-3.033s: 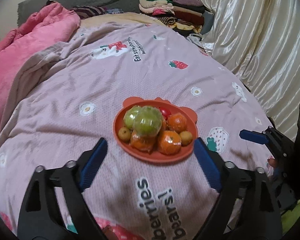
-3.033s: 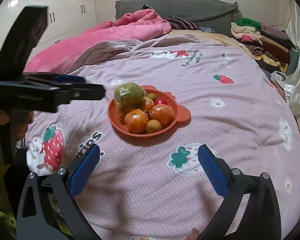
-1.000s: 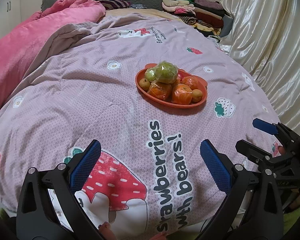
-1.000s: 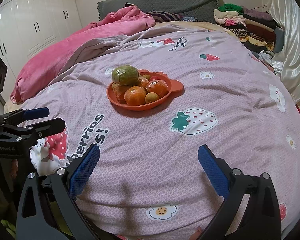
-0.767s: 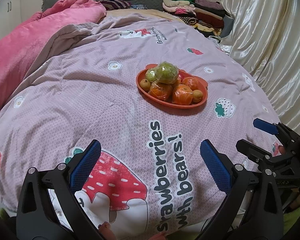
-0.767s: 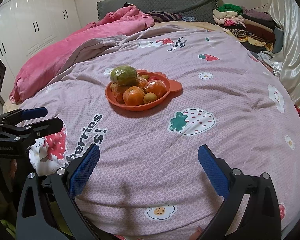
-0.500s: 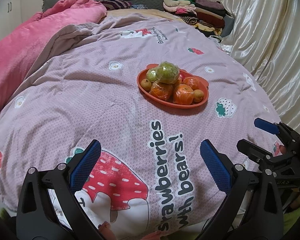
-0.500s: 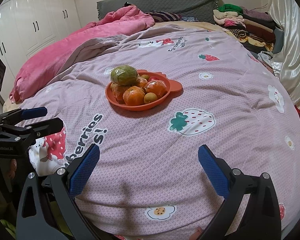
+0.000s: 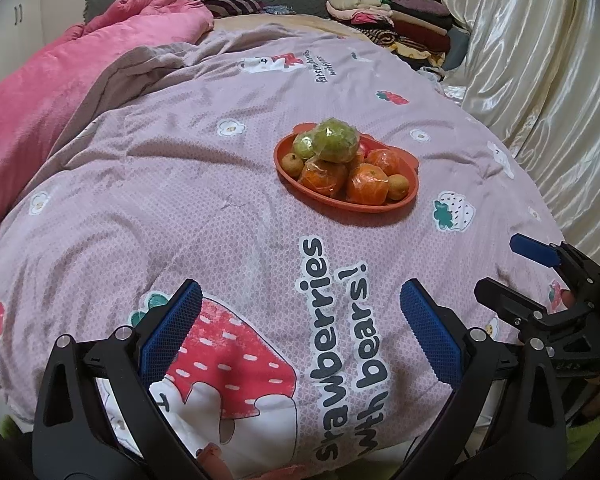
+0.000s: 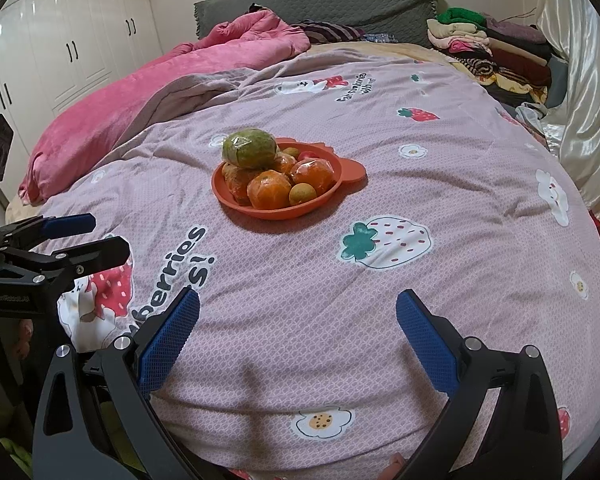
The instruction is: Organize fruits
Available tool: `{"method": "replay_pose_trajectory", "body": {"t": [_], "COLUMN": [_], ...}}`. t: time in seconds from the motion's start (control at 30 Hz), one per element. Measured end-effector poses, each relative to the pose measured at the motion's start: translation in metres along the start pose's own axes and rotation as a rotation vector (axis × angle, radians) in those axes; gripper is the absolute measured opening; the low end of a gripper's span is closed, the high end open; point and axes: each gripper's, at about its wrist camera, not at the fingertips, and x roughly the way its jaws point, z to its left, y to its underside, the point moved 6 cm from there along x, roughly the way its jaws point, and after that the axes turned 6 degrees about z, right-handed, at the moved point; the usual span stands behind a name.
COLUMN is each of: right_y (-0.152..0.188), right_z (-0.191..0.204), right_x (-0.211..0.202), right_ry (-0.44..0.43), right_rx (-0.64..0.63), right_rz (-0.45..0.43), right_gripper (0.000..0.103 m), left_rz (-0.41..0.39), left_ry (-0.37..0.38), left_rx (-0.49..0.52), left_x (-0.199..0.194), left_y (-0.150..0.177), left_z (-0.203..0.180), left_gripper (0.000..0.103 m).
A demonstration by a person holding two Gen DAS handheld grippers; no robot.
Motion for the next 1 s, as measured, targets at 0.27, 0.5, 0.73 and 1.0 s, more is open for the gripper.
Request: {"method": "replay_pose_trajectory", "body": {"t": [0.27,0.5,0.73,1.0], "right_y": [0.001,0.002,0.004,0.004], "right_z": [0.000,-0.001,-0.002,-0.029], "right_x": [0.000,0.000,0.004,0.018], "right_ry": [0.007,0.008,0.018,0.094], "right_rx": [0.002,0.001,0.004,0.037], "right_rz": [-0.002,0.000,0.006,-0.001], "right_gripper": [0.099,0.099,0.099,0.099], "left_rz": [-0.010,-0.022,-0.022,-0.116], "left_ry": [0.008,0.002,-0.034,0.014], "left_rx": [-0.004,-0.004,-0.005,-0.073], "left_x": [-0.001,-0.002,0.001,-0.008], "left_y": [-0.002,-0.002,-0.003,-0.025], "left_z": [-0.001,0.000,0.001,0.015], "left_gripper": [0.093,0.093,0.093,0.093]}}
